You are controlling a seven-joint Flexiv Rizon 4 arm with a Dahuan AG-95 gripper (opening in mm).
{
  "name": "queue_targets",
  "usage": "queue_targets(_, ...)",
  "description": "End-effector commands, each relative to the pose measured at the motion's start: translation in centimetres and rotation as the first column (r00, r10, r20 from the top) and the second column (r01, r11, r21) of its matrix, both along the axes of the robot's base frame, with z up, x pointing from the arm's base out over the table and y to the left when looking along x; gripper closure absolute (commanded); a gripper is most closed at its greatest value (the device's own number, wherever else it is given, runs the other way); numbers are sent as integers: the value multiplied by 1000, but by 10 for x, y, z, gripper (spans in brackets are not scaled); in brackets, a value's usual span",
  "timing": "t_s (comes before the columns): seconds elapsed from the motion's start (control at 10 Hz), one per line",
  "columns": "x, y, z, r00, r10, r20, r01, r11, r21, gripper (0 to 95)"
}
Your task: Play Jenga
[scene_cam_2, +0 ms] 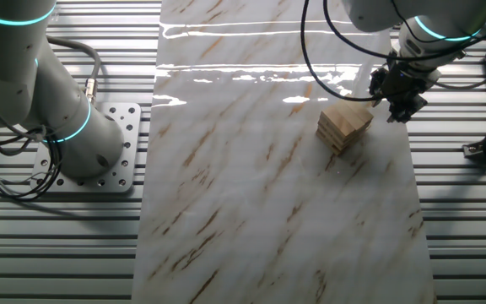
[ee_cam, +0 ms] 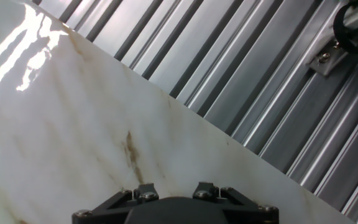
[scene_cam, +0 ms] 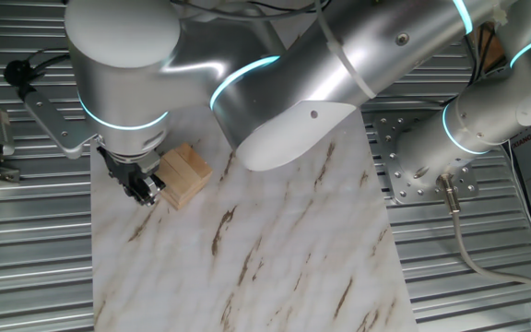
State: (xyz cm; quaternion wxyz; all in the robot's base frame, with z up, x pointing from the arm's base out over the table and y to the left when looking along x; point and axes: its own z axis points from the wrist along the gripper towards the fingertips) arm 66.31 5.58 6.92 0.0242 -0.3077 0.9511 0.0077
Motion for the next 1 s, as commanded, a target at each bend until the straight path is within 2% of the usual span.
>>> queue_targets(0.1,0,0,-2,1000,3,1,-3,1000,0,570)
queue_targets(1.0,-5,1,-11,999,-29,-41,28,999,-15,570)
